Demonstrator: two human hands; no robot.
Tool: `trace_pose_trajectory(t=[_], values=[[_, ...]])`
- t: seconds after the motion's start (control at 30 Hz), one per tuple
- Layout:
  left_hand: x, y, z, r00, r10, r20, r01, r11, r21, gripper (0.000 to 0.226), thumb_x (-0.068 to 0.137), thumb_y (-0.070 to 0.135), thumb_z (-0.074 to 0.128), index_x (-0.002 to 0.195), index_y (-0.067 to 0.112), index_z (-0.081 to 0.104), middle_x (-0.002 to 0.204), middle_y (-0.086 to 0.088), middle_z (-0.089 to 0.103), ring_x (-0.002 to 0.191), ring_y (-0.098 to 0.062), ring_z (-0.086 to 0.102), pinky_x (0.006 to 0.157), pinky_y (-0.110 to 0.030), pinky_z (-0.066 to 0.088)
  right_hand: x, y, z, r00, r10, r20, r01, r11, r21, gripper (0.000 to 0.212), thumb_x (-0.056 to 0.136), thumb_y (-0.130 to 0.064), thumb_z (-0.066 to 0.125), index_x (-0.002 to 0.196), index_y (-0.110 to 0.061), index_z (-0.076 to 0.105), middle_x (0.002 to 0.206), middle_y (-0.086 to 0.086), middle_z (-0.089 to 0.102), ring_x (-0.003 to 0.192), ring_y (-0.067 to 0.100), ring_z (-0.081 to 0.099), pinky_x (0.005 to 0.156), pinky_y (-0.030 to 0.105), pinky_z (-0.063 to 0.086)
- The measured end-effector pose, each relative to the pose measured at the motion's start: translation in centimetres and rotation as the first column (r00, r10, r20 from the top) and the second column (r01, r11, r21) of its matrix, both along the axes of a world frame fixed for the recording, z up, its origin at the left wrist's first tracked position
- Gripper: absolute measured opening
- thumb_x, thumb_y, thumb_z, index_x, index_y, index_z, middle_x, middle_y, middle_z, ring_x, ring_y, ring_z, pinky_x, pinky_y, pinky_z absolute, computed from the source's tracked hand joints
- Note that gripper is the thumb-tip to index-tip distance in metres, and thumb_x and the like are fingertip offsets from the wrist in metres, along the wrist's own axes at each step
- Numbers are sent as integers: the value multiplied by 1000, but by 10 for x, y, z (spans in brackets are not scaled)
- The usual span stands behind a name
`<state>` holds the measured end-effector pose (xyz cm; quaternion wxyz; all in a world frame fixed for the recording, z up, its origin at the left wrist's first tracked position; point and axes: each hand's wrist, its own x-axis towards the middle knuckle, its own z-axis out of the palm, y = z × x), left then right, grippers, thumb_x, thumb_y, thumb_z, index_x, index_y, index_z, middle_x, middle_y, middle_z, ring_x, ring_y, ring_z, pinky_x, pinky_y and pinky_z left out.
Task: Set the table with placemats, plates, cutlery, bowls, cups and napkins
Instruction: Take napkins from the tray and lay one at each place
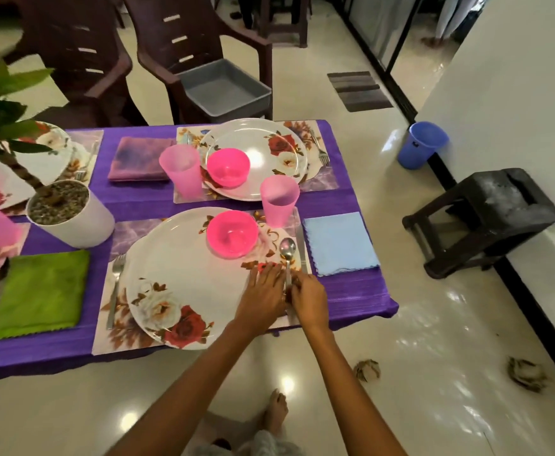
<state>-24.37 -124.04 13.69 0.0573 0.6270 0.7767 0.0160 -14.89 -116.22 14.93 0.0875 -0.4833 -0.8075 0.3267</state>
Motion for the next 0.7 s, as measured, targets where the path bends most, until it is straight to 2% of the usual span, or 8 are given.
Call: trace_pose_trajectory(t=[0.1,0.2,0.27,0.4,0.53,0.7], values=[[-8,9,4,993,-72,-92,67,996,-63,83,63,50,79,129,5,56,138,-17,50,131,-36,42,105,-61,32,8,18,2,998,-55,0,55,997,48,27,98,-15,48,122,-11,59,114,10,59,98,21,61,83,29,53],[-11,23,7,985,-82,-154,67,992,-104,87,56,54,81,125,5,60,134,-15,55,128,-32,48,102,-57,34,8,33,2,998,-28,47,25,998,66,29,97,-13,48,124,-8,57,118,11,57,98,23,61,82,28,52],[-11,31,6,982,-98,-162,77,989,-127,87,57,56,80,125,6,59,132,-14,56,127,-30,49,103,-55,34,5,35,3,995,29,93,-36,997,75,29,96,-13,50,124,-9,56,119,12,56,100,24,62,84,29,52],[-9,34,3,981,-101,-164,82,989,-121,79,55,57,79,117,9,66,125,-12,62,120,-28,56,98,-54,42,5,23,-2,988,92,123,-101,992,71,28,96,-14,51,123,-11,56,118,11,56,100,23,62,85,29,54],[-10,32,2,986,-59,-155,50,997,-63,83,55,62,79,117,9,66,125,-12,62,120,-27,57,98,-55,40,6,14,-3,981,119,151,-130,989,67,36,96,-14,52,131,-13,49,126,11,53,107,24,61,91,30,52],[-10,36,6,992,-48,-117,37,995,-92,90,45,60,83,114,6,67,123,-15,63,117,-29,58,97,-54,43,13,9,-3,980,120,162,-128,991,43,39,95,-15,54,134,-15,47,125,9,53,105,23,60,88,29,53]])
